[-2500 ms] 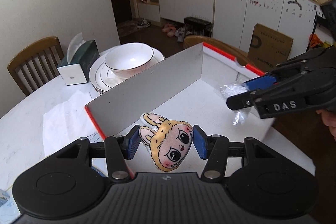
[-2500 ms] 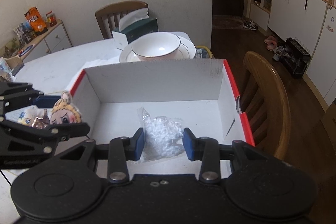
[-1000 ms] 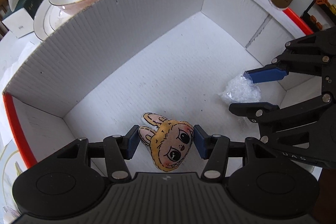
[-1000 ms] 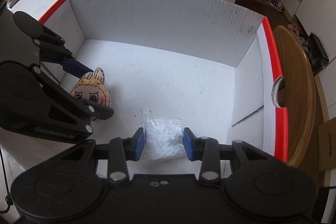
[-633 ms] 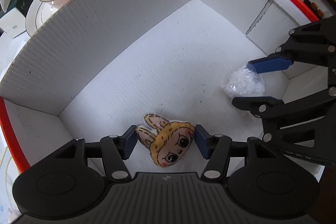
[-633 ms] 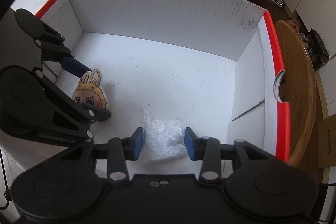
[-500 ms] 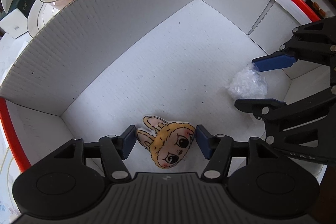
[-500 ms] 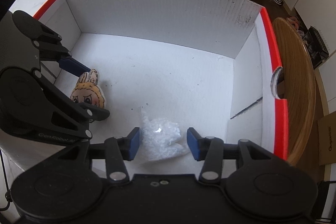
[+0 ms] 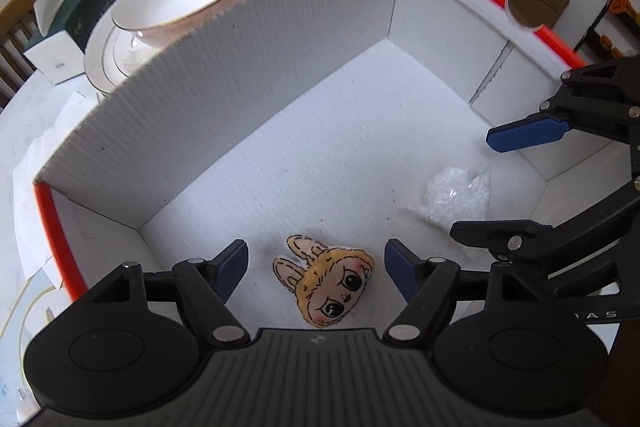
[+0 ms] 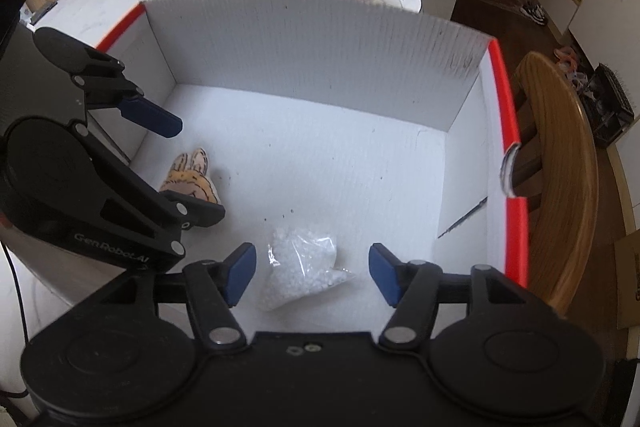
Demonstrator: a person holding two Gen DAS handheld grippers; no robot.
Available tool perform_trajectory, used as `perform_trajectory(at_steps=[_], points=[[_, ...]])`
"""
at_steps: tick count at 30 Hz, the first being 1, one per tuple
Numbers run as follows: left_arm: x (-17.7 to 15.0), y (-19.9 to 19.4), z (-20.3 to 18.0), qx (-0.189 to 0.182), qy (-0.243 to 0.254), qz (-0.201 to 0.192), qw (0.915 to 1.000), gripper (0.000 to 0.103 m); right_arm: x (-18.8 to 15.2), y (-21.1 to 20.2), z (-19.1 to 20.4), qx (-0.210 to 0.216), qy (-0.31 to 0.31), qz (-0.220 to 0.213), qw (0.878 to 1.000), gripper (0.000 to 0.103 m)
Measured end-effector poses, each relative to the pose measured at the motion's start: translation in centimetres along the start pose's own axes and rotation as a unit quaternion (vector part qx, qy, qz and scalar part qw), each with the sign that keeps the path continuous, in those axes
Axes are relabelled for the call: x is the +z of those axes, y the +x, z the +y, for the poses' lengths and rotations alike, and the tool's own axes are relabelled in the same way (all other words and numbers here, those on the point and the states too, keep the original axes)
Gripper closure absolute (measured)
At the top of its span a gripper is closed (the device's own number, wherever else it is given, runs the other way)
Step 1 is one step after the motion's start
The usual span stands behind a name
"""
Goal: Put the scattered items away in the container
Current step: 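Lower the doll and clear bag into the red box and open both grippers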
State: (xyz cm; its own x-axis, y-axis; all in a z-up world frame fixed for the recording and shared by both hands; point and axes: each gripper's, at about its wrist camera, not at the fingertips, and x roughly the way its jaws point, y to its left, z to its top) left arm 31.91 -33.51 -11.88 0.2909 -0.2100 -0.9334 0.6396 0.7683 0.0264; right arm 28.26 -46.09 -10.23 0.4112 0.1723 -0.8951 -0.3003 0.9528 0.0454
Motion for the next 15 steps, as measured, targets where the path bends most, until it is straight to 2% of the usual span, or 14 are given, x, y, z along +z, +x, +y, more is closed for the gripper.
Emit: perform_trajectory(at_steps=[6,15], points=[[0.5,-1.8,0.2,-0.017,-0.023,-0.033,0.9990,0.024,0.1,-2.5,-0.1,0.002,-0.005,-0.029,1.000,0.031],[0.5,-4.8,1.0,-0.023,-0.069,-0.087,0.9935,0.024,0.0,-4.5,0.3,0.024,-0.001,-0.063,0.998,0.028]])
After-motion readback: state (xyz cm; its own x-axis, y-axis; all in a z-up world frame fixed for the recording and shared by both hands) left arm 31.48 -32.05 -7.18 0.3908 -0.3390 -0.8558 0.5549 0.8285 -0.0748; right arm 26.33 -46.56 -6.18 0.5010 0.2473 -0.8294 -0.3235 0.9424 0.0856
